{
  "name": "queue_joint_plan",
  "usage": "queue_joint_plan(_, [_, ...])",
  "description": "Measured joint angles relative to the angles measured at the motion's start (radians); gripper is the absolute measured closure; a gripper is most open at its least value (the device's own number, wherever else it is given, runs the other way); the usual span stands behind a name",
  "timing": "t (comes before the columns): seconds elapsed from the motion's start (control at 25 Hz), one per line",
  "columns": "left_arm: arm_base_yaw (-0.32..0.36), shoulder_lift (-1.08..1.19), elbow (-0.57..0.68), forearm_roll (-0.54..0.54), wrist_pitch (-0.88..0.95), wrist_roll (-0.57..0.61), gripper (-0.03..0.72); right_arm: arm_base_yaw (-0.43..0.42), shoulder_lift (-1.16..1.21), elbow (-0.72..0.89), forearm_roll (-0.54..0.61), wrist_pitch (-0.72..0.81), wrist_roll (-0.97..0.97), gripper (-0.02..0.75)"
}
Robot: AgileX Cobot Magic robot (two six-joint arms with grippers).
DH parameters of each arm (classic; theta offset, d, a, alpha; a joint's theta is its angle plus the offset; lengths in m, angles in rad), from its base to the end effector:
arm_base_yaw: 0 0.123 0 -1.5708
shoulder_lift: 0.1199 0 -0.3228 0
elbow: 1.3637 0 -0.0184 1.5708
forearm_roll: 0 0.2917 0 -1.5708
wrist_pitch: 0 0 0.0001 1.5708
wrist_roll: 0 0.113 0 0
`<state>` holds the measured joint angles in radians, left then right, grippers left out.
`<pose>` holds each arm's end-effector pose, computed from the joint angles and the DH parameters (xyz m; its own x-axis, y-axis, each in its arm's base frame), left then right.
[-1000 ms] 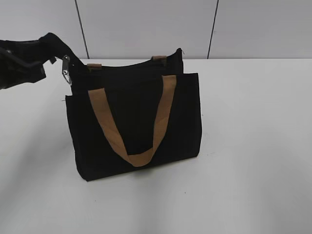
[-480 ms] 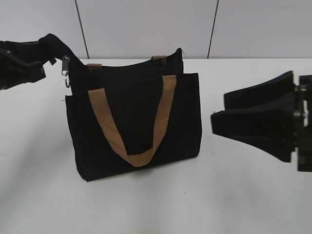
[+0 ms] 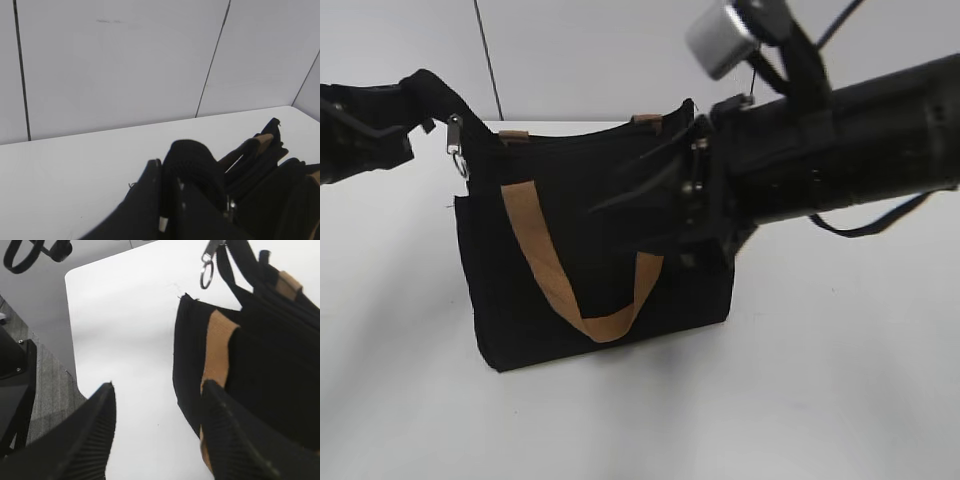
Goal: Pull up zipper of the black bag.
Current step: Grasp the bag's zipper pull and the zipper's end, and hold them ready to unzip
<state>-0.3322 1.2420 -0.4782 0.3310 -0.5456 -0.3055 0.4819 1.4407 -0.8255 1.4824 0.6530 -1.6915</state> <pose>0.2604 -0.1100 0.2531 -0.1558 0.0331 -0.9872 0.4760 0.8783 -0.0457 0.2628 0.2147 0.2643 -0.2969 -0.3617 -0.8837 -0.9054 0.4008 0.1401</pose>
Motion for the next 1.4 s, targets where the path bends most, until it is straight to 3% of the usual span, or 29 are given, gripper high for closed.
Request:
queue_joint_plan(0.36, [0.000, 0.000, 0.000, 0.000, 0.000, -0.001, 0.687, 0.136, 0.250, -0.246, 0.000, -0.026, -0.018, 0.363])
queue_joint_plan(0.8, [0.000, 0.000, 0.000, 0.000, -0.001, -0.001, 0.688, 0.139, 0.406, -0.424, 0.003, -0.039, -0.019, 0.376])
queue_joint_plan(1.16, [0.000, 0.000, 0.000, 0.001, -0.058, -0.001, 0.688, 0.139, 0.464, -0.473, 0.006, -0.049, -0.015, 0.381])
queue_joint_plan(1.4, [0.000, 0.000, 0.000, 0.003, -0.062, -0.001, 0.688, 0.139, 0.464, -0.473, 0.007, -0.077, -0.004, 0.442])
